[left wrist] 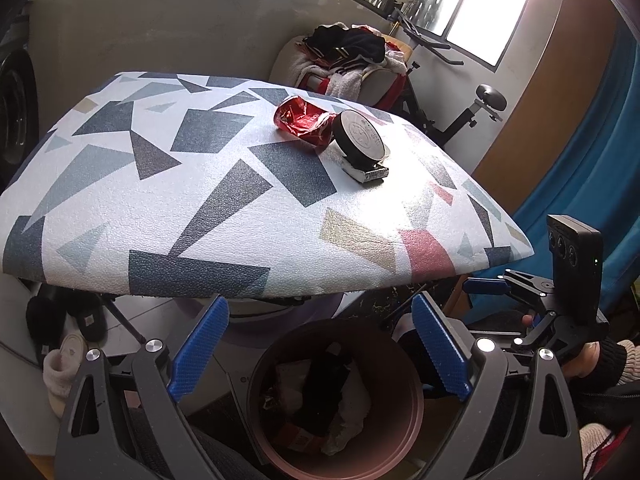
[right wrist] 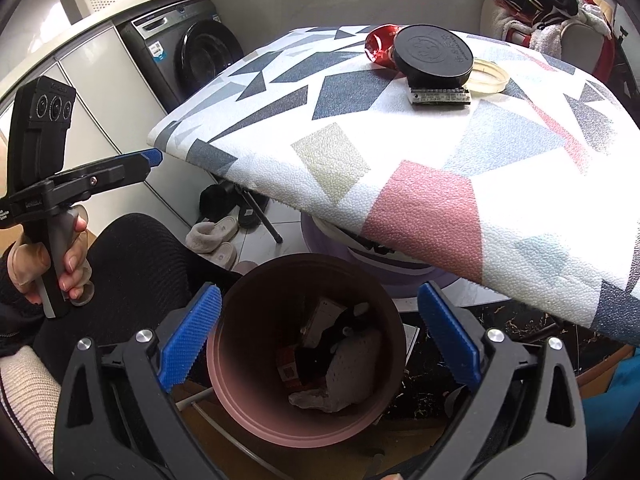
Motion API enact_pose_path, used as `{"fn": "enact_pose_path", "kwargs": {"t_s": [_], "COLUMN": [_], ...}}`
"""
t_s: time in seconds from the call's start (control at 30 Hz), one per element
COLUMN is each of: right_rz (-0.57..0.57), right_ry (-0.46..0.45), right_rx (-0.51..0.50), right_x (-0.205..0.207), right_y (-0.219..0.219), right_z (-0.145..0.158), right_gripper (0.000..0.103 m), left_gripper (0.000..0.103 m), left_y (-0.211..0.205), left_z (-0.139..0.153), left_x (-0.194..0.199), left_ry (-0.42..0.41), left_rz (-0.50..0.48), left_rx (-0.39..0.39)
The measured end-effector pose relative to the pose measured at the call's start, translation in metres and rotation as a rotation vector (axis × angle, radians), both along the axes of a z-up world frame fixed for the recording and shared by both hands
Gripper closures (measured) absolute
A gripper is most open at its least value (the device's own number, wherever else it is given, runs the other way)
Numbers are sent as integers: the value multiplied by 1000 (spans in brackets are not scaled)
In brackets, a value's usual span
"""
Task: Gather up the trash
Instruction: 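Grasp the black round disc with the right gripper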
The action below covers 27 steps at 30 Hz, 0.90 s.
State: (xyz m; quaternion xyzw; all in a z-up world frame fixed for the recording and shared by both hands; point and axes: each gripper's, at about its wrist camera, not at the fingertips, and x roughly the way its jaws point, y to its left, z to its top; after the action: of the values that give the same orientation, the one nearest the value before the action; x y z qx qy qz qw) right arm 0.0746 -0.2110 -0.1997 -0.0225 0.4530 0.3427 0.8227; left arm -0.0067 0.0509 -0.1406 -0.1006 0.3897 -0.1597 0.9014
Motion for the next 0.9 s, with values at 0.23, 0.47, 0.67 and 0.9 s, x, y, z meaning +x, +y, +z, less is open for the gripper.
{"fn": "enact_pose_path", "kwargs": {"t_s": [0.23,0.47,0.67,0.9], "right_rz": [-58,-130,-176,-164], "right_ry": [-104,-194,-159,-153], "right_rx": [-49,-38,-35,-58], "right_x": [36,105,171,220], "right_y": [-7,-4,17,45], "right_z": [23,48,43,37], "right_gripper": [6,6,6,6], "left_gripper": [11,6,6,6], "left_y": [3,10,13,19], "left_z": [20,27,25,17], "left_x": [26,64,84,98], "left_ry": [-34,-23,-43,-53], "left_rz": [16,24,35,57], "left_rx": [-9,-13,-9,-17]}}
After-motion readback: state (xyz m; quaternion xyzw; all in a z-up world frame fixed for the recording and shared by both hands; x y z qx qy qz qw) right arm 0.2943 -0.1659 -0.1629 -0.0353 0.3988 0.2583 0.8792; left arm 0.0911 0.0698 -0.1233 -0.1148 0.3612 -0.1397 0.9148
